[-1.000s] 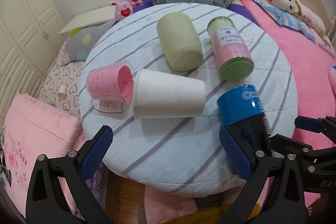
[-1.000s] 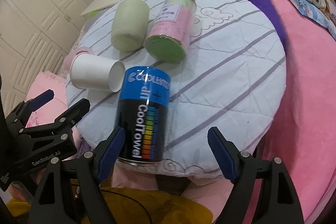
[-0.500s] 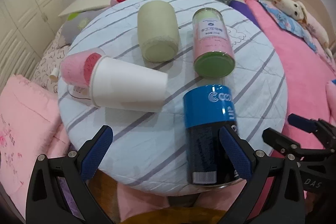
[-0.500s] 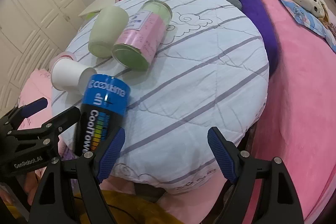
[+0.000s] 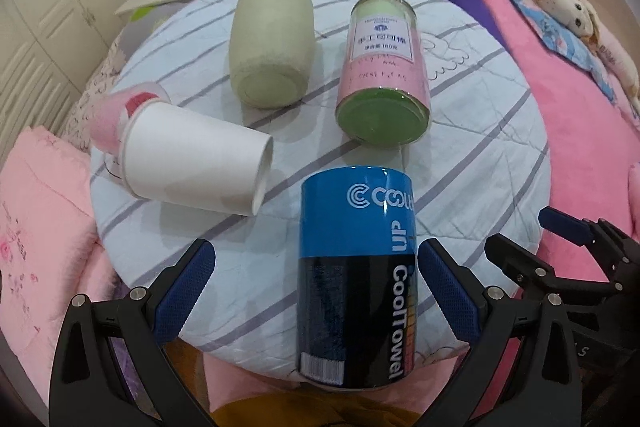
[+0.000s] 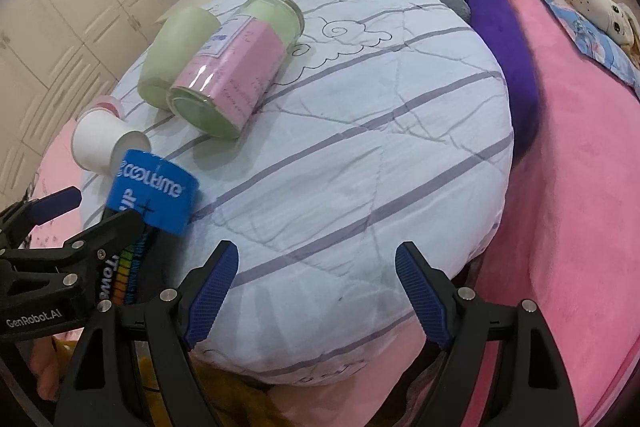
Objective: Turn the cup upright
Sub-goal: 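Rotate the held can with the right gripper, bringing its open end up, then lower the upright can onto the table and open the right gripper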
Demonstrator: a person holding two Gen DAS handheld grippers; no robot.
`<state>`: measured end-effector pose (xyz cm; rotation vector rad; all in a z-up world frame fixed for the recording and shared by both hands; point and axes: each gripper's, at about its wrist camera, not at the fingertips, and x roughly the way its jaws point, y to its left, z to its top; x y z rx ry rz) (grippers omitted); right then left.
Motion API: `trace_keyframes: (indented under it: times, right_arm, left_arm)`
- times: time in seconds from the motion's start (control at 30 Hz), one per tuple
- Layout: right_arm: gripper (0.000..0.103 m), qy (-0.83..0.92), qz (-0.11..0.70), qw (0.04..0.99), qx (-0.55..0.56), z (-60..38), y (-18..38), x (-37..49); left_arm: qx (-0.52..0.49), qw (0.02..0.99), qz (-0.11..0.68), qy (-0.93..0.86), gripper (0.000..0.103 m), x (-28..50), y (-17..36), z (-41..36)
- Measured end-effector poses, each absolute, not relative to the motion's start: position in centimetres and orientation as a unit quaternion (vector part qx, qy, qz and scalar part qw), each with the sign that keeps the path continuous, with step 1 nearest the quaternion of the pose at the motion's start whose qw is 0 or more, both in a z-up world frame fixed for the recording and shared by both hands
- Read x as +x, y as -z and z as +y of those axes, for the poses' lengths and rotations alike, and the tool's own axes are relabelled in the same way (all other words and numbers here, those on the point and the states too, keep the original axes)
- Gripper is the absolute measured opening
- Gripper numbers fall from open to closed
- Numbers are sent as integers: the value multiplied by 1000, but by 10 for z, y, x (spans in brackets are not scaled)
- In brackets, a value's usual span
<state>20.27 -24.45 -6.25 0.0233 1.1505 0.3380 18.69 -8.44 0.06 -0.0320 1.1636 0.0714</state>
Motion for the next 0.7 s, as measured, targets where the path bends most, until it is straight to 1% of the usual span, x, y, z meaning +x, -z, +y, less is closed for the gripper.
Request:
trace_keyframes:
  times: [0.37,0.4,0.43,0.47,0.7]
  right_arm:
    - [82,-160,550,820,-2,-252,79,220]
    - [82,-161,550,820,-3,-253,79,220]
    - [82,-162,549,820,-4,-253,79,221]
    - [82,-162,548,821,-5,-253,78,220]
    - [82,-161,547,821,0,-254,77,220]
  left_arm:
    - [-30,820,569,-42,102,201,19,-93]
    - [-34,821,568,-41,96,201,20,-93]
    - [-35,823,566,-37,78,202,20,-93]
    - [-33,821,569,-27,69,202,21,-94]
    - [-7,827,562,-14,69,197,16,-103]
